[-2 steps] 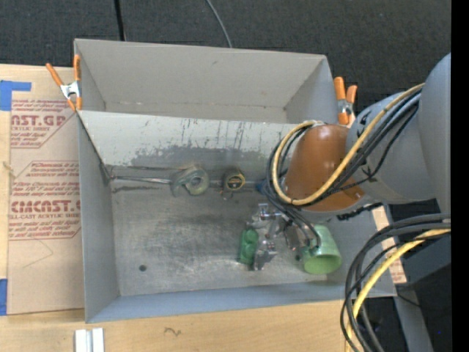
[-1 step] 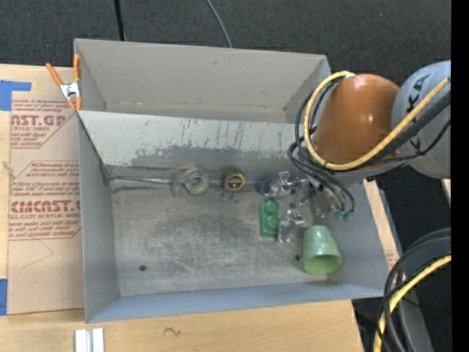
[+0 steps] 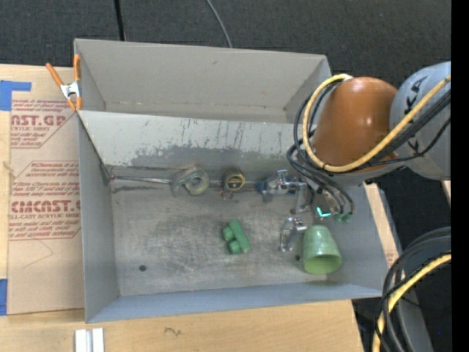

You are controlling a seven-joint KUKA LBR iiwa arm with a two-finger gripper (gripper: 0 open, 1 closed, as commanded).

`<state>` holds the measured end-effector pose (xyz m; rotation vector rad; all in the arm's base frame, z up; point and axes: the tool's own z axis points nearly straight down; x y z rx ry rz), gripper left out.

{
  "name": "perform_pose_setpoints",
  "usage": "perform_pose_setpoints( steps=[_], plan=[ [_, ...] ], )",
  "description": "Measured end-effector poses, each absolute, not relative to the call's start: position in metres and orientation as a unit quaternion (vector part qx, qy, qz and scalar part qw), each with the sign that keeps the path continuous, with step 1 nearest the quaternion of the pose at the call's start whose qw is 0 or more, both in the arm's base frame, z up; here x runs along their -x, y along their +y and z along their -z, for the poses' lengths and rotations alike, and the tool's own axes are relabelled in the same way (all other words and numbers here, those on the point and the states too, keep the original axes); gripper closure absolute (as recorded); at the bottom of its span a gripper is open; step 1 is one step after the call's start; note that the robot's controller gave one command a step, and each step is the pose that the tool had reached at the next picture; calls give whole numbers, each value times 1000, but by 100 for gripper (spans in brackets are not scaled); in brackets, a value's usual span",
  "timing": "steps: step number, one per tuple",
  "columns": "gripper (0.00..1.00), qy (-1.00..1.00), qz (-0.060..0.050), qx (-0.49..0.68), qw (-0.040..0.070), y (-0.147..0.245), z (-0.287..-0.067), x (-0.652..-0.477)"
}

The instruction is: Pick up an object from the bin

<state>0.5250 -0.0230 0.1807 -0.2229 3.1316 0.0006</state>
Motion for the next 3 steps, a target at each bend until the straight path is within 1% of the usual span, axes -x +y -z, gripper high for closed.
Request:
perform_pose_setpoints(
  steps=[1,2,3],
  plan=[
    [0,990,-2,140,-2,30,-110,-541],
    [0,985,0,172,0,23,-76,-560],
    [100,985,0,172,-3,22,-78,-559]
  ],
)
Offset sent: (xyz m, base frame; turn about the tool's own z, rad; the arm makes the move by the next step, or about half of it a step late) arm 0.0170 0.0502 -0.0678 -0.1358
